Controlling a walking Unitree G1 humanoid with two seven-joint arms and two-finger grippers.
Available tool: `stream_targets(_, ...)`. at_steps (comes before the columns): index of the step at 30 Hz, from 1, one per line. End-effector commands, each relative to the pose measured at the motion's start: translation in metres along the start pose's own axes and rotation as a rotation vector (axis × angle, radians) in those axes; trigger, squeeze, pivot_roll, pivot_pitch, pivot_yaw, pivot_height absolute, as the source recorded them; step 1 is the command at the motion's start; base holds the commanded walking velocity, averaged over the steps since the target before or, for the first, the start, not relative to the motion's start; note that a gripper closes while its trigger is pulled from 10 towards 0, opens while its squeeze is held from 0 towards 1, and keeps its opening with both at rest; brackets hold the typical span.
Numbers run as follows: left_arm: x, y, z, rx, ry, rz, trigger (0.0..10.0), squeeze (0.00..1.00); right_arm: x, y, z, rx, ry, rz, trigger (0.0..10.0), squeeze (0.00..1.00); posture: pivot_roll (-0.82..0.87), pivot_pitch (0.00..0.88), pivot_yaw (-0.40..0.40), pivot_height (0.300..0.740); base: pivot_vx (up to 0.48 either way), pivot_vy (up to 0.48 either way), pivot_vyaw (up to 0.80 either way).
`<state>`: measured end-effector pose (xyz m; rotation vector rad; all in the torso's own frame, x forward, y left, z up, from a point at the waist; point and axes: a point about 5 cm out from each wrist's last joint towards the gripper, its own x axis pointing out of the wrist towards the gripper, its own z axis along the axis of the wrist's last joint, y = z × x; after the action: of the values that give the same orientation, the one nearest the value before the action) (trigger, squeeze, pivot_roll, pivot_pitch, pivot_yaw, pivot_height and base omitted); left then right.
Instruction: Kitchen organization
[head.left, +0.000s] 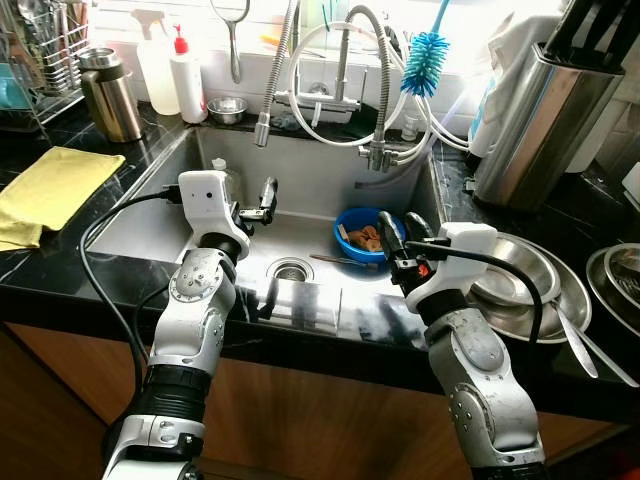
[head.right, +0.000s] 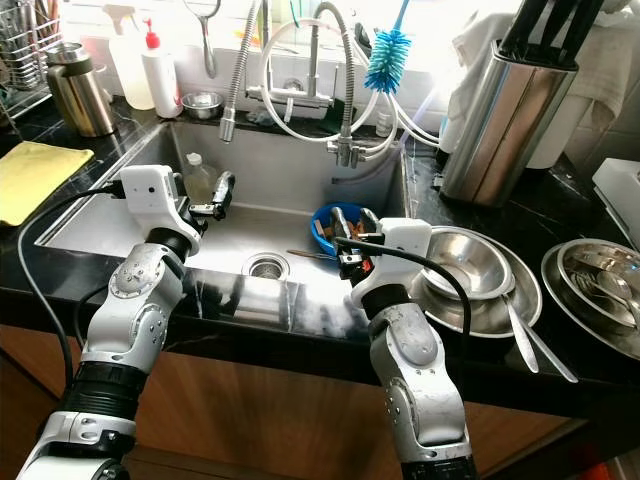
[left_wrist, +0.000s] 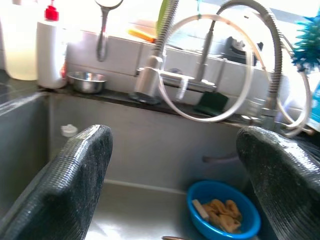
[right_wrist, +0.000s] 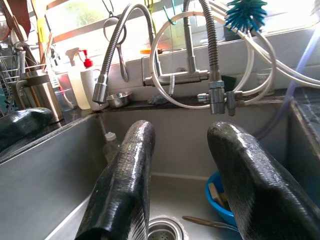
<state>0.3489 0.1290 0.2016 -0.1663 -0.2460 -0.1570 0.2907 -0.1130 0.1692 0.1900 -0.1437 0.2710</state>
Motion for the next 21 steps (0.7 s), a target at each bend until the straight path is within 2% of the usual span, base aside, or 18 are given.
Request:
stream_targets(1,0.0006,-0.005,0.0048,0.004,-0.017,-0.019,10.0,0.0,0.0007,-0.004,0.002,-0.008,-0.009,-0.013,10.0,0.0,-0.04,0.032,-0.041,0.74,0.0,0.0,0.0)
stream_targets(14,0.0006,-0.0049,0.0049,0.004,-0.017,-0.019,10.0,0.0,0.0008,-0.0039,0.002,-0.008,-0.009,-0.014,10.0,0.0,-0.04,0.032,-0.041,0.74,0.0,0.0,0.0)
stream_targets(21,0.0019,-0.0069,0.005,0.004,-0.011,-0.03,10.0,0.0,0.0019,-0.0025,0.0006,-0.003,-0.007,-0.017,10.0,0.0,-0.04,0.036,-0.035,0.74,0.0,0.418,0.0)
